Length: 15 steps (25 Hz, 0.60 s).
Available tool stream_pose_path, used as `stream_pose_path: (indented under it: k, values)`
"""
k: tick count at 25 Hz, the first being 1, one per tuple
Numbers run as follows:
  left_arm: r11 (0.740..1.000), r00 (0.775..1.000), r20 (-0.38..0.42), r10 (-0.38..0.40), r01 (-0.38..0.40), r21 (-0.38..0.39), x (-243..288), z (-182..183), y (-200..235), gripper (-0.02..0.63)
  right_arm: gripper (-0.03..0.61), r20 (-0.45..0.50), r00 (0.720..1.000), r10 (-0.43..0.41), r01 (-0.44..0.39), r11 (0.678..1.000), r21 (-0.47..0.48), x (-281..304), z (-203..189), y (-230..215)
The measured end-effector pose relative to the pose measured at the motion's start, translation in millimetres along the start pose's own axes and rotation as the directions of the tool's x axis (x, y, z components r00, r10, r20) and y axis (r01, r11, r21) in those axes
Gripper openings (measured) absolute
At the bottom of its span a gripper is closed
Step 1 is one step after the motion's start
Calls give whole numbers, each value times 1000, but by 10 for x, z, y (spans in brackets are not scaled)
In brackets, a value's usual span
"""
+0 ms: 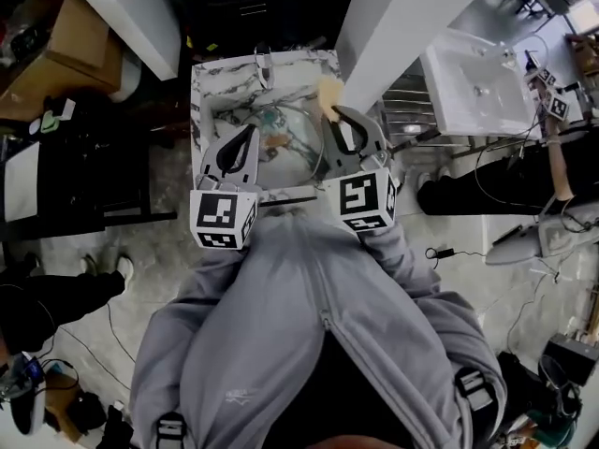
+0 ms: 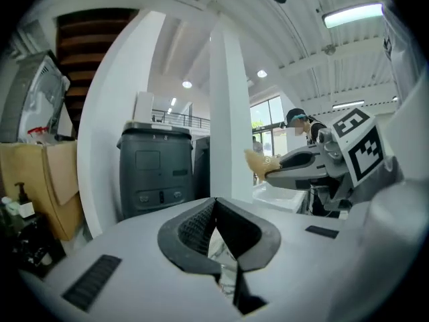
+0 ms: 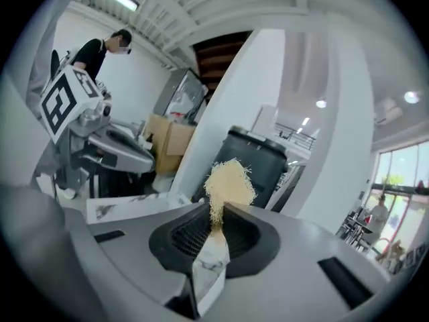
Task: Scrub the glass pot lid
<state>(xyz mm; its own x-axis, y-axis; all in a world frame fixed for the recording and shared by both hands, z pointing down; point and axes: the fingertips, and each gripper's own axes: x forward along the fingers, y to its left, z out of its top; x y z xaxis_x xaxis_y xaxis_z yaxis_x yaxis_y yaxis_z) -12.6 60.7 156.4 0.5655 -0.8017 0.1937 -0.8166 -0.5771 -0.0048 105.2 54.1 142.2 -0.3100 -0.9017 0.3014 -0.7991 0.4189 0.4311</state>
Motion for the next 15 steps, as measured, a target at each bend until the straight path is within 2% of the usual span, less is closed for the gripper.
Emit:
stream_pose_path:
  k: [3, 7, 10, 15]
  values:
    - [998, 993, 100, 61, -61, 0, -88, 202, 2, 17, 58, 133, 988, -79, 53, 981, 187, -172, 166, -103]
    - [995, 983, 157, 95, -97, 8, -148, 302, -64, 17, 58, 212, 970, -117, 32, 930, 366, -245, 241, -89]
    - [996, 984, 151, 91, -92, 3, -153, 267, -167, 17, 58, 227, 968, -106, 3, 911, 412, -291, 236, -5]
    - [996, 989, 126, 83, -86, 16, -172, 130, -272, 17, 57, 199, 978, -58, -28, 915, 402, -309, 120, 182]
